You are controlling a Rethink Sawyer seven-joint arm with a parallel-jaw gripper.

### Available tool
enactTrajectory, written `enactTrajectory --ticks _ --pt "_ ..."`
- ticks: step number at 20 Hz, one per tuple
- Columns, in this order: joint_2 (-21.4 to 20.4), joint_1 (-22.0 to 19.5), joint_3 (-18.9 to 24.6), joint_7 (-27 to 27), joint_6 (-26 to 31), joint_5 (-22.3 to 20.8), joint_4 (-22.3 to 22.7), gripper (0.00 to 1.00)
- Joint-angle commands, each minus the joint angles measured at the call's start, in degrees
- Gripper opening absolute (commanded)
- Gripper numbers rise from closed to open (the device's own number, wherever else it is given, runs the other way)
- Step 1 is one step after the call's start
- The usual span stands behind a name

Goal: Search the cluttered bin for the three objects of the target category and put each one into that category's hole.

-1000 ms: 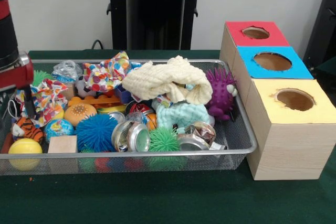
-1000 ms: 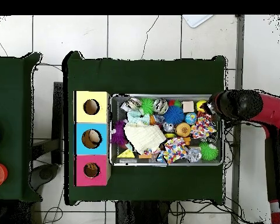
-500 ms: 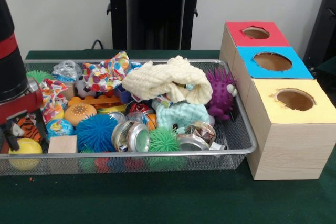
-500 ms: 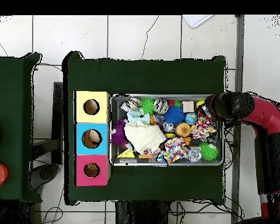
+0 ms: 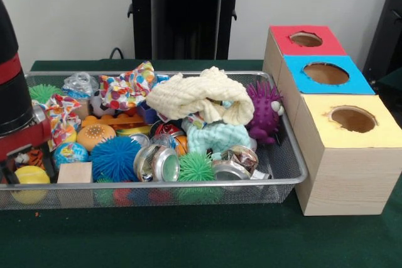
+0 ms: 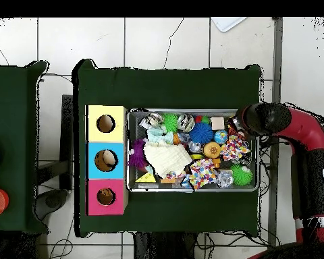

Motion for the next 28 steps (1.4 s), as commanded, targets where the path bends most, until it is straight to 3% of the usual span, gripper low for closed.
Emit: enactTrajectory --ticks 1,9,28 --pt "3.43 1.54 -3.55 -16.58 4.38 -5.84 -2.13 1.00" --pt "1.31 2.99 -5.57 -16.36 5.60 -7.80 -2.10 1.00" --pt "-5.08 3.67 -7.29 -14.73 10.26 -5.03 2.38 1.00"
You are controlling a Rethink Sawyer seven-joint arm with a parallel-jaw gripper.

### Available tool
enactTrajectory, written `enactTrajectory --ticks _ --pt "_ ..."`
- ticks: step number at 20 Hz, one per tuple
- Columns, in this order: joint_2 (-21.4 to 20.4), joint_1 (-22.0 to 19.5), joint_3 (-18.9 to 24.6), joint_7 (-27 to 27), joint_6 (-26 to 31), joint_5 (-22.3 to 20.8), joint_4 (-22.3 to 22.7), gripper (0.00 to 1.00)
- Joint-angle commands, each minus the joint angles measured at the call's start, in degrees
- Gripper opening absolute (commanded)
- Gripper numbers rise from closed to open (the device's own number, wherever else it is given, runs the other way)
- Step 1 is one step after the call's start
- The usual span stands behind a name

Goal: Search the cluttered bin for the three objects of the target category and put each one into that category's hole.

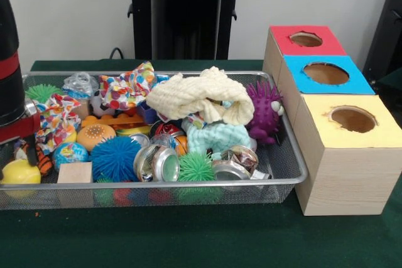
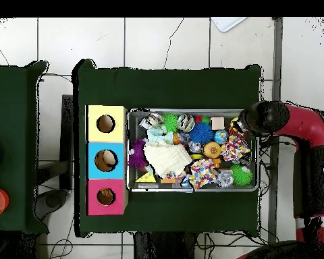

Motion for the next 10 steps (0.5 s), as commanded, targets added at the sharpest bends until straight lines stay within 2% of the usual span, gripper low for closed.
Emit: enactTrajectory --ticks 1,10 --pt "-2.32 0.36 -2.78 -14.67 8.00 -1.61 3.91 1.00" --pt "-2.08 -0.41 -3.16 -13.67 6.62 -1.42 5.65 1.00"
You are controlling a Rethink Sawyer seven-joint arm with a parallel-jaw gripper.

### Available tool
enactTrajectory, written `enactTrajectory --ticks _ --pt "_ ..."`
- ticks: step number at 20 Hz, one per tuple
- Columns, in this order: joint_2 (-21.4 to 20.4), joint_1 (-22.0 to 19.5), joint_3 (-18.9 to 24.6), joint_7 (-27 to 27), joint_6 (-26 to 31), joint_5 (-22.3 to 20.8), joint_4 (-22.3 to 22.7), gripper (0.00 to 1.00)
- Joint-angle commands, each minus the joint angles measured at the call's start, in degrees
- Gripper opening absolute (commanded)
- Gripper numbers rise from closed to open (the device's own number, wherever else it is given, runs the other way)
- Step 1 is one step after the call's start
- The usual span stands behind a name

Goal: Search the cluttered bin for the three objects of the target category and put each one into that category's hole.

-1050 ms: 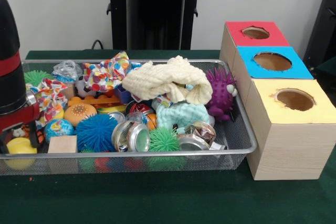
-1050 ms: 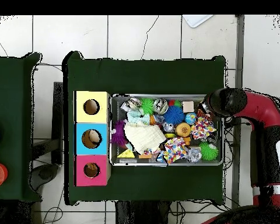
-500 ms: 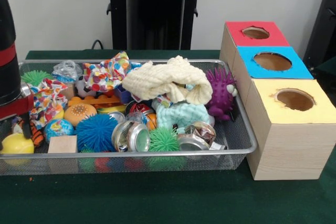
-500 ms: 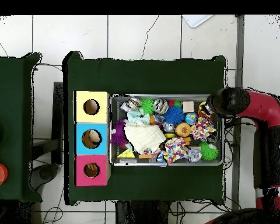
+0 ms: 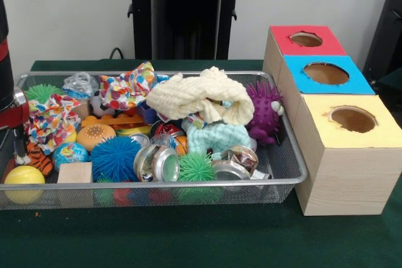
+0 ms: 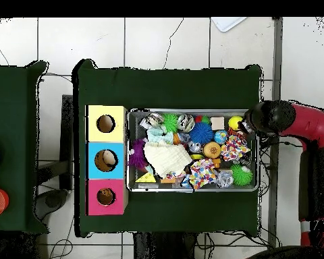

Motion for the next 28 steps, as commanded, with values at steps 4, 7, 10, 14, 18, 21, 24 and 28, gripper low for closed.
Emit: enactTrajectory --ticks 4,7,10,14,18,21,24,28 --pt "-0.66 -0.15 -2.78 -13.53 6.83 -1.19 5.35 1.00" --pt "1.05 -1.14 -2.81 -13.26 5.62 -0.78 6.41 1.00" --pt "2.57 -2.49 -2.74 -12.41 3.12 -0.49 8.27 1.00" --pt "1.61 -3.04 -3.16 -10.96 3.02 -0.46 10.49 1.00" --pt "1.53 -3.36 -3.22 -10.27 2.45 -0.69 11.36 1.00" --pt "1.53 -3.40 -3.24 -9.96 2.20 -0.90 11.59 1.00" --pt "1.66 -3.34 -3.59 -10.08 1.72 -1.83 11.44 1.00" --pt "3.14 -3.82 -3.75 -10.22 -0.41 -2.69 11.03 1.00"
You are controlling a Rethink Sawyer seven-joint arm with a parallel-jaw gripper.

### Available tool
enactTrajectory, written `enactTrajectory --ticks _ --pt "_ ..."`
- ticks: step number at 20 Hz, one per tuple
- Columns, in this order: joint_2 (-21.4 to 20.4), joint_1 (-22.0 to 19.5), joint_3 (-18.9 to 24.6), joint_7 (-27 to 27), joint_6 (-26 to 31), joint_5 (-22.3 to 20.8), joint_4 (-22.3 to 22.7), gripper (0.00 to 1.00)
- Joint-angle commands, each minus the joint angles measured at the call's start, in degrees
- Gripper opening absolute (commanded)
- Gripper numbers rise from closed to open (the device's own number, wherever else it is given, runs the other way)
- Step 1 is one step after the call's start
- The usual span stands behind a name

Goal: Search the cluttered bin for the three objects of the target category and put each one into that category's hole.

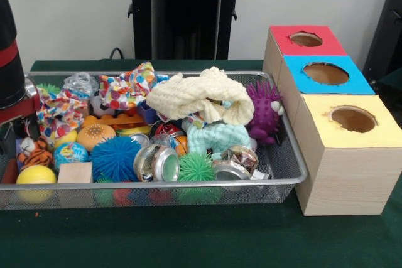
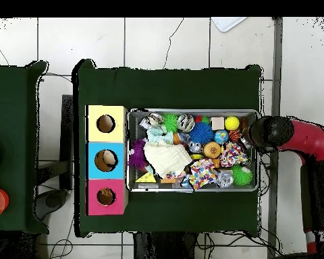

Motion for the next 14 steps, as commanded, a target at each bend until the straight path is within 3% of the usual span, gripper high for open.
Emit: enactTrajectory --ticks 1,14 --pt "3.37 -0.89 -2.09 -10.27 -0.76 -2.83 4.72 1.00" --pt "7.53 -2.37 -0.72 -10.33 -3.70 -2.31 4.41 1.00"
